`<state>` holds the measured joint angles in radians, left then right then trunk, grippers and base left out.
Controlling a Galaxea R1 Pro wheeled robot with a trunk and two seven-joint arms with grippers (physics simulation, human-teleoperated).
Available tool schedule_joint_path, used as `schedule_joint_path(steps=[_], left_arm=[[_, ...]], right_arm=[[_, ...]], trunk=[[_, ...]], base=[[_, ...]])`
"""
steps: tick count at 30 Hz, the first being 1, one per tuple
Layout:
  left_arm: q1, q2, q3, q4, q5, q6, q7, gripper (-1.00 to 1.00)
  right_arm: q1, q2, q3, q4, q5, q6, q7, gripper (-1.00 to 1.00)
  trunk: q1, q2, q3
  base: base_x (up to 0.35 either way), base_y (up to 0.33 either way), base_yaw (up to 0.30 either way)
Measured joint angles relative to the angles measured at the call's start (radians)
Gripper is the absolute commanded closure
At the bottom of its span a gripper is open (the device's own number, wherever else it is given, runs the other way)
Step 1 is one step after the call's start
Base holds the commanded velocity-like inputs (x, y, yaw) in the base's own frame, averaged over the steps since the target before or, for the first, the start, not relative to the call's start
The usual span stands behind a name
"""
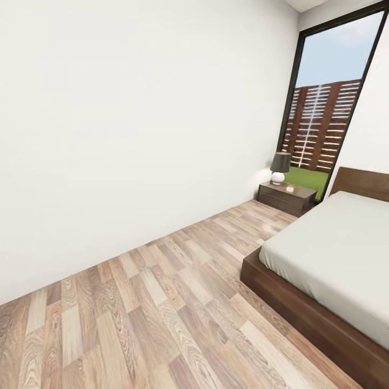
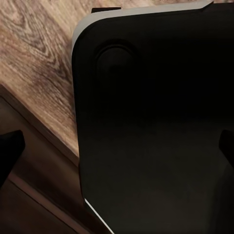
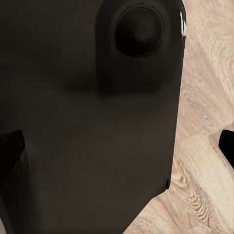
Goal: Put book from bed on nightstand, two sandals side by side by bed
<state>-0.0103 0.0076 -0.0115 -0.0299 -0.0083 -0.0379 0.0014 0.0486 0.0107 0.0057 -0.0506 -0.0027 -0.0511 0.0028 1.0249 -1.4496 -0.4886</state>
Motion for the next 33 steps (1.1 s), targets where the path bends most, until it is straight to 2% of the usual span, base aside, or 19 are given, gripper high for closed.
schedule_joint_path(steps=[16, 33], left_arm=[[0.0, 0.0, 0.0, -0.001, 0.0, 0.0, 0.0, -1.0], [-0.001, 0.0, 0.0, -0.002, 0.0, 0.0, 0.0, -1.0]], right_arm=[[0.0, 0.0, 0.0, 0.0, 0.0, 0.0, 0.0, -1.0], [0.0, 0.001, 0.001, 0.0, 0.0, 0.0, 0.0, -1.0]], trunk=[[0.0, 0.0, 0.0], [0.0, 0.0, 0.0]], base=[[0.019, 0.006, -0.003], [0.071, 0.124, 0.0]])
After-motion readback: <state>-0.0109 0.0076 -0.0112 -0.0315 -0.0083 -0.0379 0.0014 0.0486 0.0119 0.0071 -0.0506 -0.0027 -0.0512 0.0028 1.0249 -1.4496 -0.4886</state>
